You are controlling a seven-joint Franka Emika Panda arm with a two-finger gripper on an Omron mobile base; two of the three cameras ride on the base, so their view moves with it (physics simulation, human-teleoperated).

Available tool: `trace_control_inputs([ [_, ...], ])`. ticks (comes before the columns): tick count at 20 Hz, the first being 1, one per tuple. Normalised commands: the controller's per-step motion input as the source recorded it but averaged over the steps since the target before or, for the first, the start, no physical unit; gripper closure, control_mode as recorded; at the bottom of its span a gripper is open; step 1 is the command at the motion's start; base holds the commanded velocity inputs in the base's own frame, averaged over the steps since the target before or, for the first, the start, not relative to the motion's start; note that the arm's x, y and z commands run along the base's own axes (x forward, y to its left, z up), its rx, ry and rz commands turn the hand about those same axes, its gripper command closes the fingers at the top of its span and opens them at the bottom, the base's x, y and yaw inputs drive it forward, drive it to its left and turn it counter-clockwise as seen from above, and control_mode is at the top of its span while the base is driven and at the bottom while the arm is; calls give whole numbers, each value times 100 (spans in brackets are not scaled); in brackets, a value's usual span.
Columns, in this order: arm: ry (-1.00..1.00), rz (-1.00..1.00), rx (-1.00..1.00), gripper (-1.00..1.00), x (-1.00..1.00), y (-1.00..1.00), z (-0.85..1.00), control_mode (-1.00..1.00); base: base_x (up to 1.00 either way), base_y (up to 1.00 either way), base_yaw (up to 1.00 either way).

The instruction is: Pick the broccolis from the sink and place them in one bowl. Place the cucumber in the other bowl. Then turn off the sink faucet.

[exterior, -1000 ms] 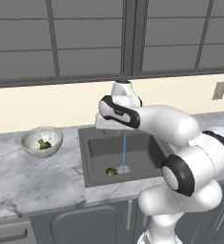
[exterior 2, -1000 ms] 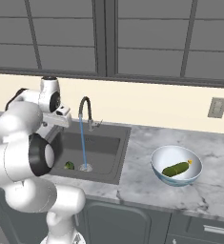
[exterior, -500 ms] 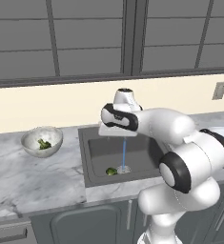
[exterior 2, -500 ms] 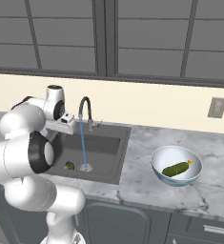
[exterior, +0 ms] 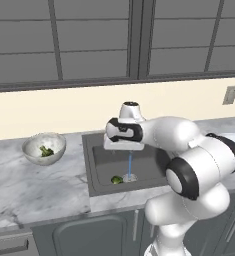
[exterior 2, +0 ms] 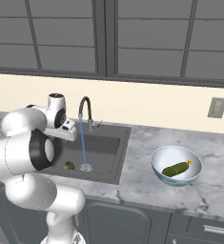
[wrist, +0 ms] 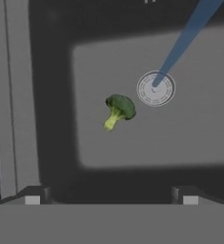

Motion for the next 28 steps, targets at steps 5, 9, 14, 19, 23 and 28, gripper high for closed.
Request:
trace_control_inputs([
  [5,5,0,0,-100,0,0,-35,-100,0,0,0],
  [9,5,0,0,-100,0,0,-42,-100,0,0,0],
  [14,2,0,-1,-100,0,0,-50,-100,0,0,0],
  [19,0,0,0,-100,5,0,-50,-100,0,0,0],
  [23,0,0,0,-100,10,0,-46,-100,0,0,0],
  [28,0,0,0,-100,1,0,-38,-100,0,0,0],
])
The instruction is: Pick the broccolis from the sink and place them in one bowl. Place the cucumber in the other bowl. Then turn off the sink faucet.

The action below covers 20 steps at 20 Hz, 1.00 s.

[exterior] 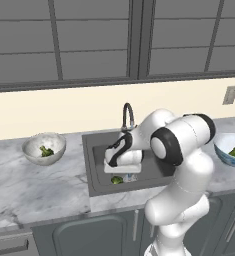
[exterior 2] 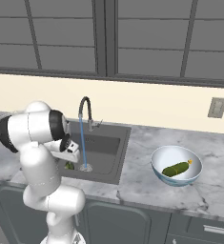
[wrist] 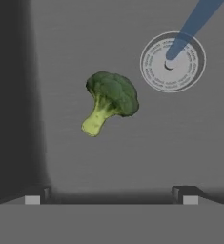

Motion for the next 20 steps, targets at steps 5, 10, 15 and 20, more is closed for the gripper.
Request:
trace_control_inputs([
  [5,0,0,0,-100,13,0,-35,-100,0,0,0],
  [10,0,0,0,-100,19,0,-36,-100,0,0,0],
  [15,0,0,0,-100,26,0,-35,-100,0,0,0],
  [20,0,0,0,-100,37,0,-31,-100,0,0,0],
])
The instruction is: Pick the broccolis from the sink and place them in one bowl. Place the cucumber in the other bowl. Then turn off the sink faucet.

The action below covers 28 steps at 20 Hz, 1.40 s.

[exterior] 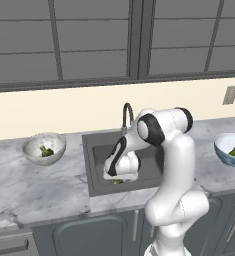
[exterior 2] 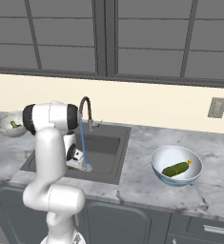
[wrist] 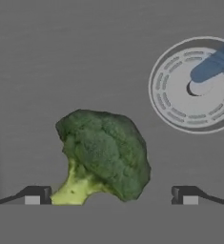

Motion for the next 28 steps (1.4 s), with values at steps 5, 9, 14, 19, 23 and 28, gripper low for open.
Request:
trace_control_inputs([
  [5,0,0,0,-100,42,0,-27,-100,0,0,0],
  [9,0,0,0,-100,34,6,-21,-100,0,0,0],
  [14,0,0,0,-100,0,5,-17,-100,0,0,0],
  [19,0,0,0,-100,-61,1,-9,-100,0,0,0],
  [23,0,0,-1,-100,-42,21,-12,-100,0,0,0],
  [28,0,-2,0,100,15,24,-11,-100,0,0,0],
])
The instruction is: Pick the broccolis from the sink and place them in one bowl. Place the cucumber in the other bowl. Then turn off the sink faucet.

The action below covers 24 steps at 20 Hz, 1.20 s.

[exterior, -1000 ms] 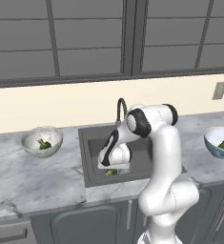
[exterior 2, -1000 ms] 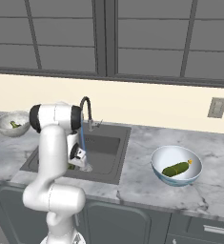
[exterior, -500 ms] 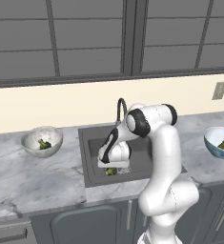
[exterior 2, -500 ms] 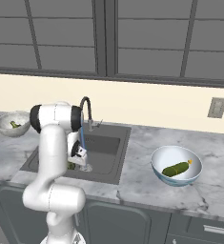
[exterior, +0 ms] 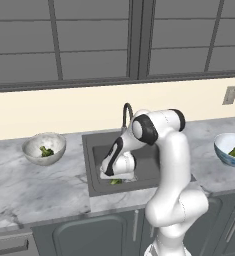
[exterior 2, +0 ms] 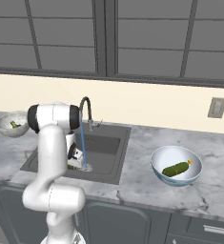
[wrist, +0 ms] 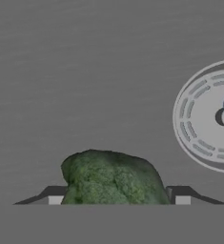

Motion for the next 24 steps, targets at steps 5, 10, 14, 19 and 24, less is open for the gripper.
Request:
trace_control_inputs([
  [5,0,0,0,100,27,0,-2,-100,0,0,0],
  [10,-1,-1,0,100,0,0,39,-100,0,0,0],
  [14,-2,-1,0,100,0,0,89,-100,0,0,0],
  [19,-1,-3,0,100,0,0,99,-100,0,0,0],
  [24,0,-2,0,100,0,0,100,-100,0,0,0],
])
